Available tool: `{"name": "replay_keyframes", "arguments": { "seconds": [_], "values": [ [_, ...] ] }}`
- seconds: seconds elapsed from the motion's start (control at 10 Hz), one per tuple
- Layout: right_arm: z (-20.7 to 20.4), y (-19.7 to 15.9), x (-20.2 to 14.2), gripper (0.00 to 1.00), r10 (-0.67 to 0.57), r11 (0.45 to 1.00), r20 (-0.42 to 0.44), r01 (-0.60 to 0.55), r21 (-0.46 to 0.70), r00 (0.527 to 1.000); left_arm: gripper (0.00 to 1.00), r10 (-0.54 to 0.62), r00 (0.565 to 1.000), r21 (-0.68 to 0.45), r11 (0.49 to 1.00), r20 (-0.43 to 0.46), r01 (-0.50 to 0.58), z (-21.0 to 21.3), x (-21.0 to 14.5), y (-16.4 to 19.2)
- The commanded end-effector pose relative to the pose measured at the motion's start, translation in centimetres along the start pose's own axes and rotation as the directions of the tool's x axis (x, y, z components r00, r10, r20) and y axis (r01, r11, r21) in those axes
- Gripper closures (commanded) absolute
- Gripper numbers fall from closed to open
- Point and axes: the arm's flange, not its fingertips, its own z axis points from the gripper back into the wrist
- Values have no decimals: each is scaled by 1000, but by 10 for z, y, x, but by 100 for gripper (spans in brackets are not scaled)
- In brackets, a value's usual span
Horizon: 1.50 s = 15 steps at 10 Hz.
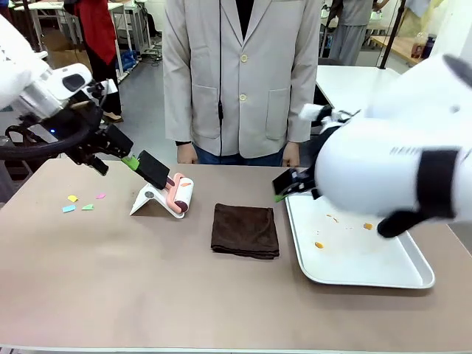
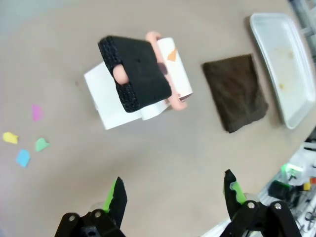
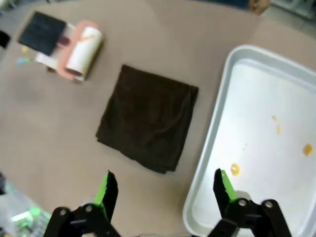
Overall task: Clean the surface of the table.
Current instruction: Hold the Lint Roller with your left hand and the towel with your right hand.
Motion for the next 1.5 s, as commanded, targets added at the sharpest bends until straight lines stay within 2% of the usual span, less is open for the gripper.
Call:
{"name": "replay_keyframes", "arguments": {
  "seconds": [0.0, 0.1, 0.2, 0.4, 0.5, 0.6, 0.7, 0.9, 1.1, 1.4],
  "values": [
    [-17, 11, 14, 0, -12, 994, 8, 13, -104, 1000, 0, 6, 998, 30, 1000, -61, -4, -1, 8, -6],
    [-20, 13, 13, 0, -7, 995, 8, 8, -101, 1000, 0, -30, 997, -8, 1000, -73, 29, -4, 7, -8],
    [-11, 7, -1, 0, 21, 999, -1, -21, -47, 1000, 0, -7, 1000, 20, 1000, -27, 7, -5, 3, -2],
    [-11, 7, -1, 0, 21, 999, -1, -21, -47, 1000, 0, -7, 1000, 20, 1000, -27, 7, -5, 3, -2],
    [-19, 8, -1, 0, 24, 996, -5, -24, -83, 1000, 0, -16, 999, 15, 1000, -47, 17, -8, 5, -5],
    [-22, 13, 8, 0, 20, 995, -102, -29, -92, 995, 0, 33, 999, 48, 998, -24, -32, -5, 8, -3],
    [-30, 23, 22, 0, 35, 997, -162, -46, -69, 986, 0, 64, 998, 37, 997, -21, -63, -6, 17, 1],
    [-59, 41, 49, 0, 6, 992, -292, -42, -117, 956, 0, 139, 990, 66, 988, -32, -137, -15, 43, 14],
    [-91, 52, 63, 0, -34, 990, -356, -18, -141, 934, 0, 155, 983, 14, 988, -98, -154, -29, 70, 32],
    [-133, 51, 67, 0, -62, 991, -448, 0, -136, 892, 0, 195, 973, -147, 966, -124, -212, -50, 101, 75]
  ]
}}
